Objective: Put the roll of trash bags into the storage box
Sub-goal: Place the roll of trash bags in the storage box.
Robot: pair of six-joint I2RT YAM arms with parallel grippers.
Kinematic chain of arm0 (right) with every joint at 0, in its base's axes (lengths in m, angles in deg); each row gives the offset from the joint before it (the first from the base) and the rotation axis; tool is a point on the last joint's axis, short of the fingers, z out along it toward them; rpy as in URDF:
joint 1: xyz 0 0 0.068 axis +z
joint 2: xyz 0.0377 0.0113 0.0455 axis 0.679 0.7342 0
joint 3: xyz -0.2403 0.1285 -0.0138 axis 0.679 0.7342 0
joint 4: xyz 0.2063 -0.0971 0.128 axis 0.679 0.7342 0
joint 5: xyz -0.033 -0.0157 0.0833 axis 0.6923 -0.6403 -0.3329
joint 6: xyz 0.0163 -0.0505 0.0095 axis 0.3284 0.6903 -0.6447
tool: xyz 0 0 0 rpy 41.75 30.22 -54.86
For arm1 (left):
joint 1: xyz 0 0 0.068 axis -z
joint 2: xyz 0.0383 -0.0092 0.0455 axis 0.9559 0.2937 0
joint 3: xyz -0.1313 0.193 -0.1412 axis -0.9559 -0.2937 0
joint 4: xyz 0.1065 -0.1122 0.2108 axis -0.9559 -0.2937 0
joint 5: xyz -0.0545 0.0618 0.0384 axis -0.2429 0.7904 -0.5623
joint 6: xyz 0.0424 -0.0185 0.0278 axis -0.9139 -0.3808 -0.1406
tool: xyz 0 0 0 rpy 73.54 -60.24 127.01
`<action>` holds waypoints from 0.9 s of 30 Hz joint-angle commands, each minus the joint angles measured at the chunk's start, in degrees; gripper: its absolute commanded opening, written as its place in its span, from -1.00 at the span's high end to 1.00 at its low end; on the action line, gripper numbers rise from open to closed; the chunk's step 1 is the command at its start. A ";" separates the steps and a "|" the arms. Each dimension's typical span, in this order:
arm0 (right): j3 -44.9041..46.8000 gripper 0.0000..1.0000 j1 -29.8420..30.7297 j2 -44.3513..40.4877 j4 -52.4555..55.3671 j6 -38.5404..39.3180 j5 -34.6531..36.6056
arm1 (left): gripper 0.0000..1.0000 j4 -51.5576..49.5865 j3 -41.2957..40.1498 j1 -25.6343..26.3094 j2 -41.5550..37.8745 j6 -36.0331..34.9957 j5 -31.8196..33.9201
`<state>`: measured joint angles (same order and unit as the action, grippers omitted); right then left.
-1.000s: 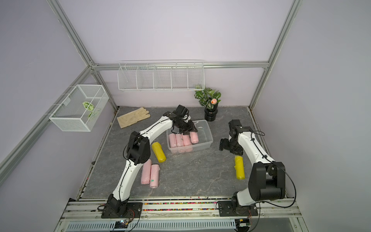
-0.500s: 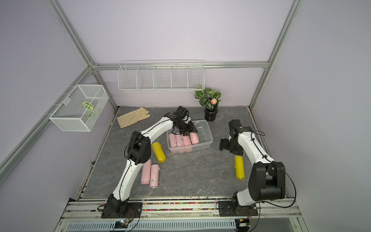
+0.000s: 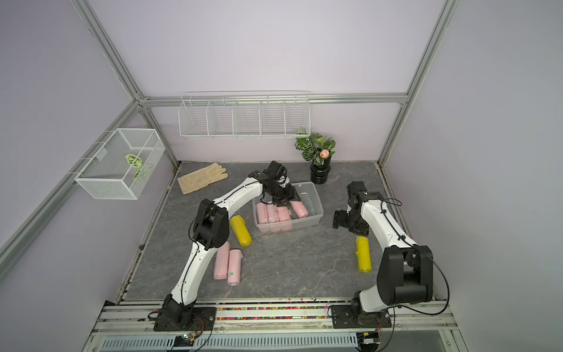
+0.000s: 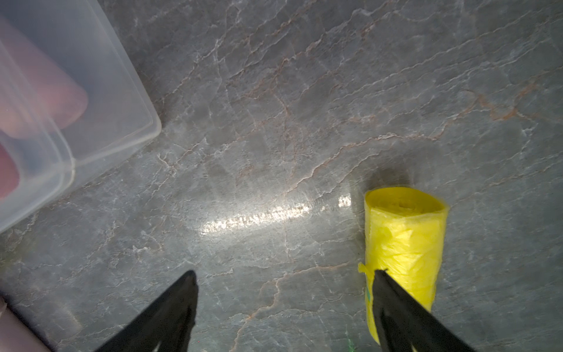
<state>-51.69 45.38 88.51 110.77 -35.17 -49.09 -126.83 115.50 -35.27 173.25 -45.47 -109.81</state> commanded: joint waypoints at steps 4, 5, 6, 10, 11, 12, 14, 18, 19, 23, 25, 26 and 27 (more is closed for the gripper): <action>0.38 -0.81 0.21 -1.58 0.44 0.65 -0.51 | -0.36 -2.17 -1.12 0.32 0.43 -0.20 0.28; 0.35 -0.81 0.22 -1.61 0.40 0.65 -0.51 | -0.36 -2.16 -1.19 0.31 0.05 -0.24 0.46; 0.30 -0.81 0.28 -1.73 0.53 0.74 -0.42 | -0.37 -2.19 -1.21 0.25 -0.27 -0.22 0.60; -0.13 -0.81 0.22 -2.19 0.80 0.75 -0.24 | -0.37 -1.02 -1.93 0.31 -2.88 -0.14 0.95; -0.23 -0.81 0.28 -2.28 0.87 0.74 -0.24 | -0.37 -0.79 -2.15 0.27 -3.70 -0.15 1.10; -0.31 -0.81 0.28 -2.37 0.94 0.75 -0.24 | -0.37 -0.84 -2.37 0.32 -4.43 -0.09 1.36; -0.36 -0.81 0.27 -2.49 0.91 0.74 -0.33 | -0.38 -0.45 -3.71 0.30 -6.77 -0.10 2.21; -0.55 -0.80 0.44 -2.71 1.00 0.74 -0.64 | -0.42 0.66 -7.89 0.32 -11.83 -0.18 4.39; -0.83 -0.80 0.73 -2.95 1.06 0.87 -0.59 | -0.43 1.17 -9.27 0.32 -13.26 -0.22 4.84; -3.25 -0.80 1.86 -3.55 0.99 2.39 -3.10 | -0.44 1.81 -14.06 0.31 -18.63 -1.00 7.46; -5.25 -0.80 3.19 -3.51 0.65 2.58 -3.49 | -0.45 1.70 -16.67 0.30 -21.94 -1.51 9.62; -6.53 -0.80 4.12 -3.35 0.38 2.66 -3.58 | -0.45 1.76 -18.37 0.25 -24.00 -1.82 11.06; -7.93 -0.81 4.94 -2.98 0.27 2.70 -3.63 | -0.46 1.85 -19.81 0.23 -25.97 -1.99 12.40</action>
<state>-56.42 48.46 86.70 111.30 -33.73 -51.27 -125.28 98.65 -35.25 151.52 -46.00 -102.36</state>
